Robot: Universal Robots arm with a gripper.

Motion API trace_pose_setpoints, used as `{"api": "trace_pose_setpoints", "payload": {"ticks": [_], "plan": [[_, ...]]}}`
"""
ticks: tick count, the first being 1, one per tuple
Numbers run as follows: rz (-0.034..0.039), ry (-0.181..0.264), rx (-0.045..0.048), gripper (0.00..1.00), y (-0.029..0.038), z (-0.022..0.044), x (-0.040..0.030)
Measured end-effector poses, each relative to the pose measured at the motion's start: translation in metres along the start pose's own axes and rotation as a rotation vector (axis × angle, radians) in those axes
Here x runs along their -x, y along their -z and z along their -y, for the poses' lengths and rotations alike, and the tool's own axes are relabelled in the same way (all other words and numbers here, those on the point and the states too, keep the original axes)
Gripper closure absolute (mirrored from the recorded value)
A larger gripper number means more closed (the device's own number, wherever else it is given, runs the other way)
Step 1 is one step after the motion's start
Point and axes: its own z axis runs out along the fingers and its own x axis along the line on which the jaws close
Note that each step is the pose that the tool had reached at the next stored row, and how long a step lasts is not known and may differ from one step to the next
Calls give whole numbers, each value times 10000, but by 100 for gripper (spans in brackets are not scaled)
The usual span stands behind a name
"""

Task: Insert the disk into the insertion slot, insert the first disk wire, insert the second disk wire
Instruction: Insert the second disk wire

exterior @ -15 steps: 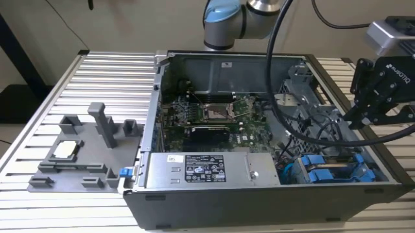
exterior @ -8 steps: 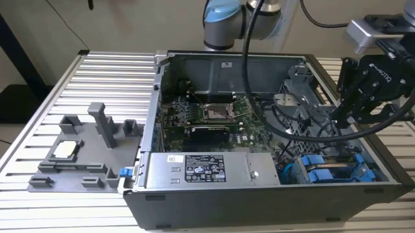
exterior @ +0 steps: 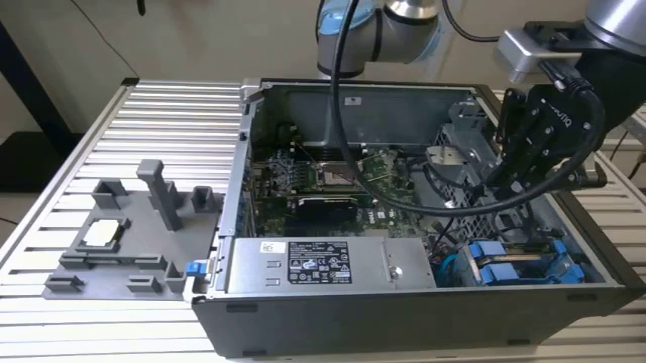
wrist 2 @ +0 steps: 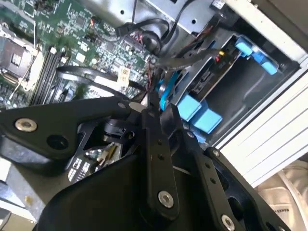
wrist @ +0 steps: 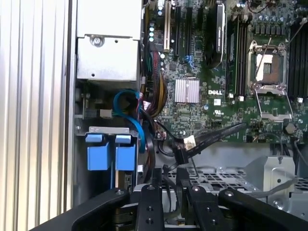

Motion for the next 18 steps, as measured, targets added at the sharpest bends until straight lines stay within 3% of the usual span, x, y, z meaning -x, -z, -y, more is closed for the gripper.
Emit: {"api": "trace_pose_setpoints", "payload": {"ticks": [5, 8, 11, 13, 16, 18], "plan": [[-64, 174, -79, 73, -17, -38, 49], [-247, 249, -225, 73, -29, -60, 69], [-475, 261, -518, 73, -38, -111, 79], [-608, 269, -763, 73, -45, -150, 95], [-654, 287, -1194, 73, -59, -214, 135], [-663, 297, -1425, 73, -67, -276, 149]]}}
